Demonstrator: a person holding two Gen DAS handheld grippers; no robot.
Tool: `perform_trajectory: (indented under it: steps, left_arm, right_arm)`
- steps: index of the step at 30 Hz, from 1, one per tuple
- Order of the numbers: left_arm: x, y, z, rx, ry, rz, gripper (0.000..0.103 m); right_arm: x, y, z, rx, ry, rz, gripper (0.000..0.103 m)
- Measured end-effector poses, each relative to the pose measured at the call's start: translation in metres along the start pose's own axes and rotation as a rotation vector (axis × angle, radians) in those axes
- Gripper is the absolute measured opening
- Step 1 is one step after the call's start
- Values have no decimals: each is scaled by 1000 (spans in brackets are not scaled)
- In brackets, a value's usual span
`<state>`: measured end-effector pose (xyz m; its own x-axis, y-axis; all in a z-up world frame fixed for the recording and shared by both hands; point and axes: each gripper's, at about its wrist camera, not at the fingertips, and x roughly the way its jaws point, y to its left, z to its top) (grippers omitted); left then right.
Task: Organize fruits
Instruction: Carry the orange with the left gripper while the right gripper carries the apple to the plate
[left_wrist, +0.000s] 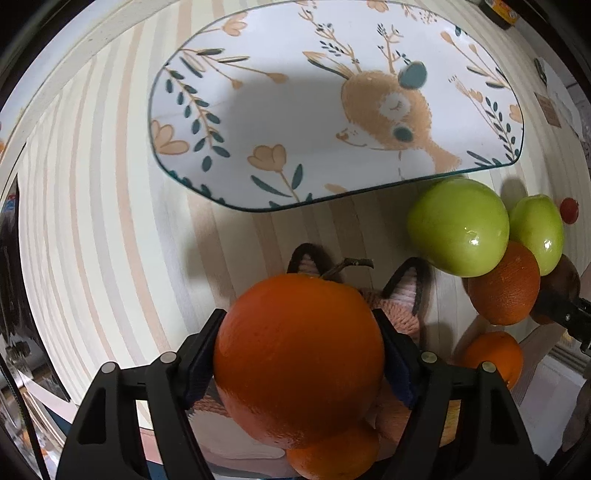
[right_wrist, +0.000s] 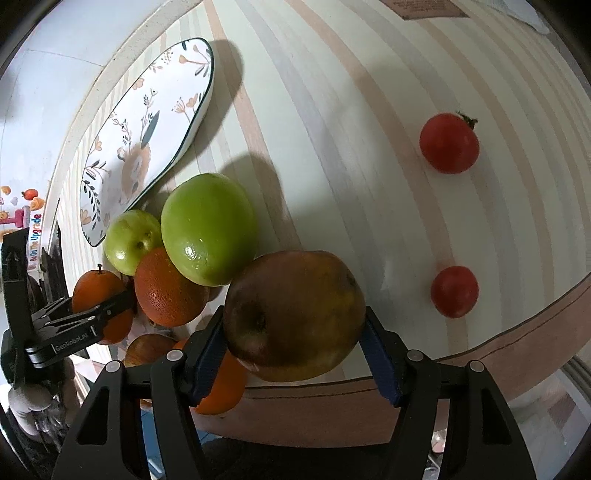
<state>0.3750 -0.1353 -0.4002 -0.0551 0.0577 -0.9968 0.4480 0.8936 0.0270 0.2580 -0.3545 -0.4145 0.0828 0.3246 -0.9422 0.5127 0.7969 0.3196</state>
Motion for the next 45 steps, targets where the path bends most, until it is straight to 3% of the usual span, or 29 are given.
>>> perform_trajectory:
  steps: [6,13,16,19,21,24,30,34,45]
  left_arm:
    - [-22,6,-27,-49,-52,-8,74]
    - [-76,19,-37,-139,-162,-101,74]
    - [-105,20,-23,-178,-219,-145,74]
    - [-121,16,32,-206,-238,-199,74]
    - [-129,23,54,-231,-232,-214,74]
    - [-110,34,94,-293,-190,-241,74]
    - [-64,47,134,-380,-75,-274,74]
    - [-52,47,140,-418,-14,-329,74]
    - [-24,41,143,-427,45,-324,74]
  right_arm:
    - [-16,2,-3,-28,-50,-20,70]
    - [-68,12,7,-56,-119,45,70]
    - [-89,35,25,-108,-148,86,70]
    - [-93,65,55,-160,-147,123,70]
    - [-90,83,79,-208,-149,110,70]
    - [-70,115,109,-271,-134,64,70]
    - [-14,148,166,-351,-15,-30,70]
    - [3,153,184,-373,41,-55,70]
    - [28,165,197,-408,124,-85,71]
